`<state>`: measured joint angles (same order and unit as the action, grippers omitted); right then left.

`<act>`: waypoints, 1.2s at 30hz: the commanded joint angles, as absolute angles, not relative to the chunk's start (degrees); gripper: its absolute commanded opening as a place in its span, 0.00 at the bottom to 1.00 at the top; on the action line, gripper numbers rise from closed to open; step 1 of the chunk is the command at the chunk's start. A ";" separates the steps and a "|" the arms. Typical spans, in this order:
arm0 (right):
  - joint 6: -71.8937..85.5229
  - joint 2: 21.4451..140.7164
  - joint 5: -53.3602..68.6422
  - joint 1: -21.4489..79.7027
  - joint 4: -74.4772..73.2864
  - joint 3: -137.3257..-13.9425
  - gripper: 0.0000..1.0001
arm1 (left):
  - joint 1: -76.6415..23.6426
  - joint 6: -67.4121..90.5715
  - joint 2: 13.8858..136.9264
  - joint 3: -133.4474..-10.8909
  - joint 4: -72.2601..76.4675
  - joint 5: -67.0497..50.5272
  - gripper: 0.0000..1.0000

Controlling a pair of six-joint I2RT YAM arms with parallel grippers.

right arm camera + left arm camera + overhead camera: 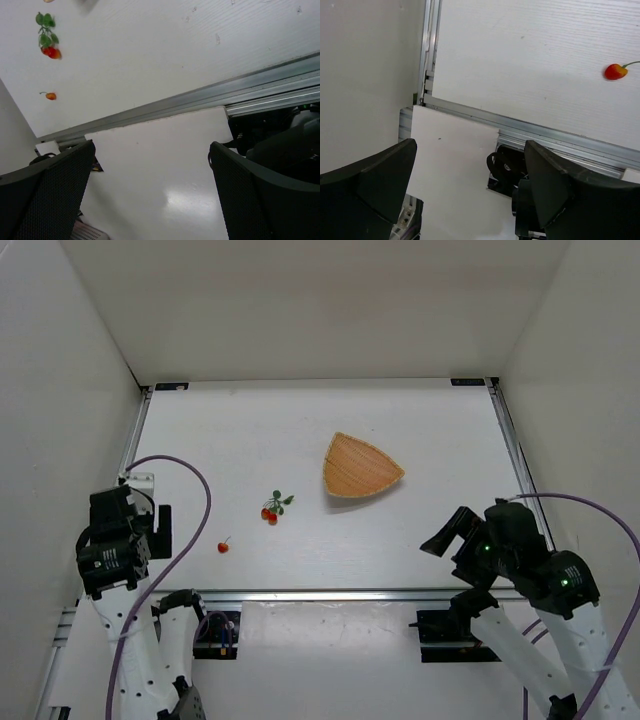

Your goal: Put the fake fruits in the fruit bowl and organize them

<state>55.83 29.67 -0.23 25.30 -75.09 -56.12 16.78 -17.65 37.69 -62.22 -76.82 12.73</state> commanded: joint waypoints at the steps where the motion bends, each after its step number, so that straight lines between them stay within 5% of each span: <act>1: 53.36 32.78 -2.19 25.66 -76.21 -59.14 0.99 | 17.05 -21.61 35.95 -64.42 -78.75 8.61 1.00; 9: 41.05 59.03 -2.54 27.50 -67.43 -80.04 0.99 | 17.05 -23.38 30.85 -61.00 -75.78 8.61 1.00; 17: 31.30 97.79 -13.17 50.52 -57.93 -108.96 0.99 | 17.05 -11.79 39.19 -61.69 -72.08 18.71 1.00; 20: 27.69 107.29 -13.10 54.92 -54.94 -112.05 0.99 | 17.05 -9.49 40.86 -63.01 -72.07 21.09 1.00; 25: 26.54 117.76 -9.85 57.30 -51.69 -113.21 0.83 | 17.05 -8.88 41.40 -63.02 -72.07 22.41 1.00; 36: 23.29 127.78 -9.50 60.73 -40.70 -108.72 0.81 | 17.05 -8.88 50.44 -62.92 -66.80 27.69 1.00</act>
